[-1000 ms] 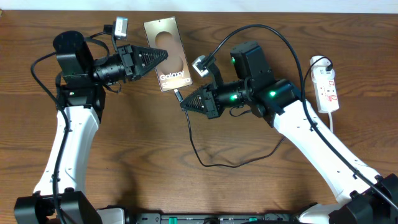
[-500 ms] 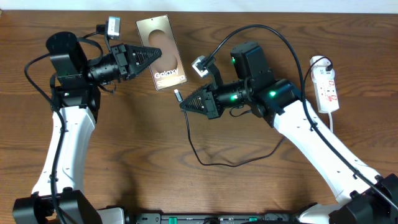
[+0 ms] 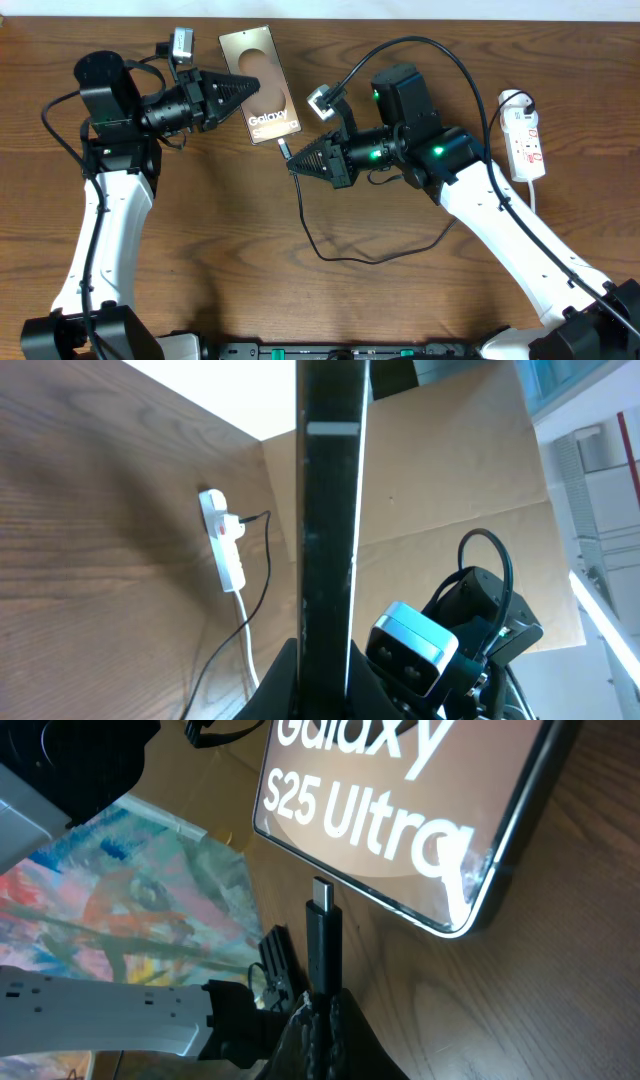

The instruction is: Plug charger to phone and switch on socket

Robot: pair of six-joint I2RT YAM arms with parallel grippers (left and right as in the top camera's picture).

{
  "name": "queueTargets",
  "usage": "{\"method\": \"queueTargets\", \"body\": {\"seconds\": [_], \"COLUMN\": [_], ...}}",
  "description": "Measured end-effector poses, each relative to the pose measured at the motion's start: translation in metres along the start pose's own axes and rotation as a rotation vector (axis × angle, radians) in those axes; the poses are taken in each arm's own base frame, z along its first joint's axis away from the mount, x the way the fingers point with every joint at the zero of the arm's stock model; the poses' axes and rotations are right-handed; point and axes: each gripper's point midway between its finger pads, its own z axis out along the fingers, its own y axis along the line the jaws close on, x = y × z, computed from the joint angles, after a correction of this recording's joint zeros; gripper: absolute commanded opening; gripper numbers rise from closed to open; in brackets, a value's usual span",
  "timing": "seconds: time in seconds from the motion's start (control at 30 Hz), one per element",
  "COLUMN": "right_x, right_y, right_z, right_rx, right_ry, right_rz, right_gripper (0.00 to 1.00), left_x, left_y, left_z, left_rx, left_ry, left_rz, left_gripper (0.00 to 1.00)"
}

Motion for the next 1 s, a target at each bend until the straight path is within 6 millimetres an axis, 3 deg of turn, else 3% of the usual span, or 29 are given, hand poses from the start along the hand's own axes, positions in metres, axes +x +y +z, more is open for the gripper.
{"method": "queueTargets", "body": {"seconds": [1.0], "right_x": [-0.0058], "right_y": [0.0003], "right_z": [0.0000], "right_rx": [0.002], "right_ry": [-0.020], "right_rz": [-0.024], "right_gripper": [0.01], "left_x": [-0.0001], "left_y": [0.0000], "left_z": [0.0000], "left_rx": [0.000], "left_ry": [0.000], "left_rz": [-0.063], "left_gripper": [0.07]}}
